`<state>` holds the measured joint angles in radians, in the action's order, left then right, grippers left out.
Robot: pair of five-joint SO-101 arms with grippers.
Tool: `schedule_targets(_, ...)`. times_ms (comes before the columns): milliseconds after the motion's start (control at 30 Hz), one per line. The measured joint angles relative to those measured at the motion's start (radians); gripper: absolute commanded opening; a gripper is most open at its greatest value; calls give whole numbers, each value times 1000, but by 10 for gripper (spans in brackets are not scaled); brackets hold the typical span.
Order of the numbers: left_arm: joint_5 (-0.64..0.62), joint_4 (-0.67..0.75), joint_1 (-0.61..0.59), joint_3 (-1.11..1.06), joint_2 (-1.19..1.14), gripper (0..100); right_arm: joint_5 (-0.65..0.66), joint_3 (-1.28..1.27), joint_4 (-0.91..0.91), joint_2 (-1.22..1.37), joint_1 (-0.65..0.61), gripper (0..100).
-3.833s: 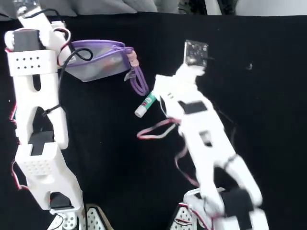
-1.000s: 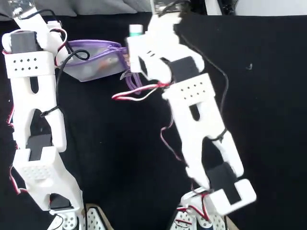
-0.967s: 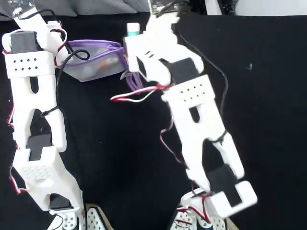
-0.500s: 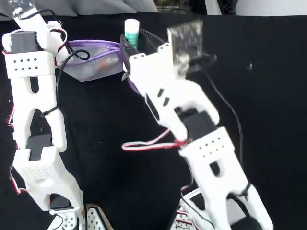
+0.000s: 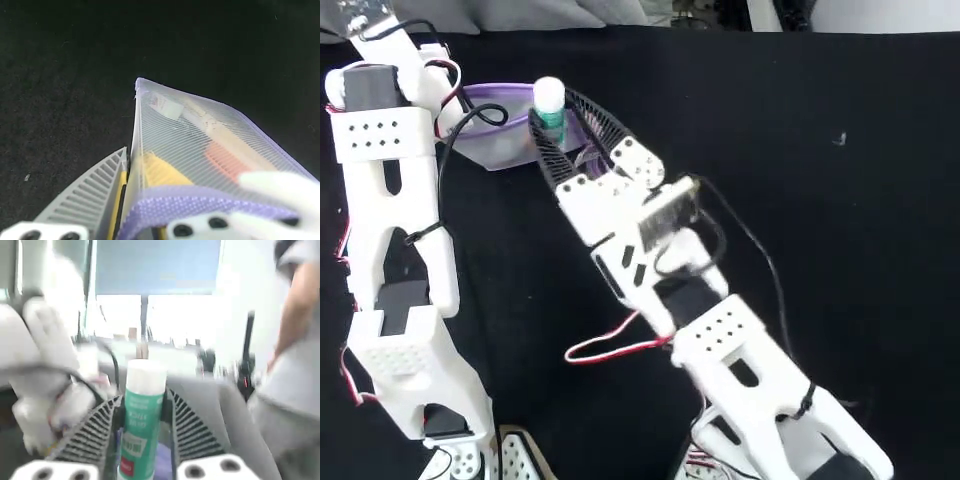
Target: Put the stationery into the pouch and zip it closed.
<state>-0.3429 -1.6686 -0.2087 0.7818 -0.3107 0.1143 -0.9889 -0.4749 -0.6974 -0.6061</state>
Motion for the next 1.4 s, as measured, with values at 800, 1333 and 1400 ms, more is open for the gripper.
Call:
schedule_targets(800, -8, 6, 0, -8, 2, 30, 80, 222, -534, 569, -35, 11)
schedule_targets(1333, -3, 26, 17, -31, 3, 30, 86, 229, -560, 565, -31, 11)
schedule_targets(1400, -3, 26, 17, -31, 3, 30, 86, 229, -560, 565, -31, 11)
